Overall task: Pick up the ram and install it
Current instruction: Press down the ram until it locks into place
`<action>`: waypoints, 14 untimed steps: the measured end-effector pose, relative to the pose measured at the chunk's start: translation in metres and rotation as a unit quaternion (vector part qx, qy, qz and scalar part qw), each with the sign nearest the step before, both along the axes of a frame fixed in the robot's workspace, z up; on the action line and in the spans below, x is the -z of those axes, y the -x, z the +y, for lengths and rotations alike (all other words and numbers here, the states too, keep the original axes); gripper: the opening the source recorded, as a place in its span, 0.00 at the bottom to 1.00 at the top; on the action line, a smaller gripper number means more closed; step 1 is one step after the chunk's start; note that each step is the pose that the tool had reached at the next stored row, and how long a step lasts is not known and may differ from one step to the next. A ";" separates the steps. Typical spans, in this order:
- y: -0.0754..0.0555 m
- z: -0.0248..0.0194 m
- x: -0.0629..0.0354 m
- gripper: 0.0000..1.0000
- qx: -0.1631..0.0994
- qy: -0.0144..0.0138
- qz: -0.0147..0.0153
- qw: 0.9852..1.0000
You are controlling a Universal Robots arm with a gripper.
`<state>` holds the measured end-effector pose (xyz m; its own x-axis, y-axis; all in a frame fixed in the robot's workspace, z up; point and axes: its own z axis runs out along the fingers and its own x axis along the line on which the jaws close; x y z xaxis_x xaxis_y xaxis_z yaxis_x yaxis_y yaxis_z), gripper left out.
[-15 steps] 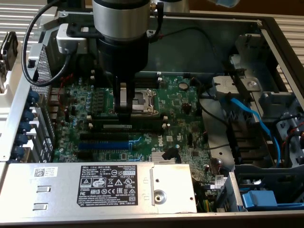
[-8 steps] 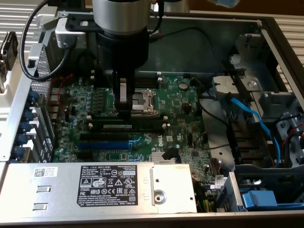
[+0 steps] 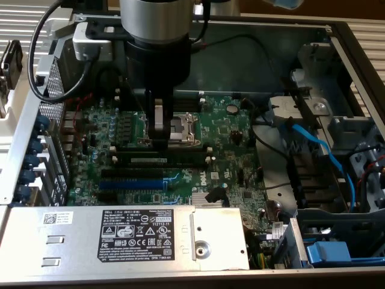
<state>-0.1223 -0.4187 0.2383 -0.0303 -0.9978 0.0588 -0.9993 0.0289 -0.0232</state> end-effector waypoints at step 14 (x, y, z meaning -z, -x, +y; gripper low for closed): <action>-0.004 0.0000 -0.0013 0.10 0.034 0.000 0.000 0.999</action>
<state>-0.1184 -0.4188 0.2395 -0.0971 -0.9936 0.0584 -0.9951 0.0959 -0.0231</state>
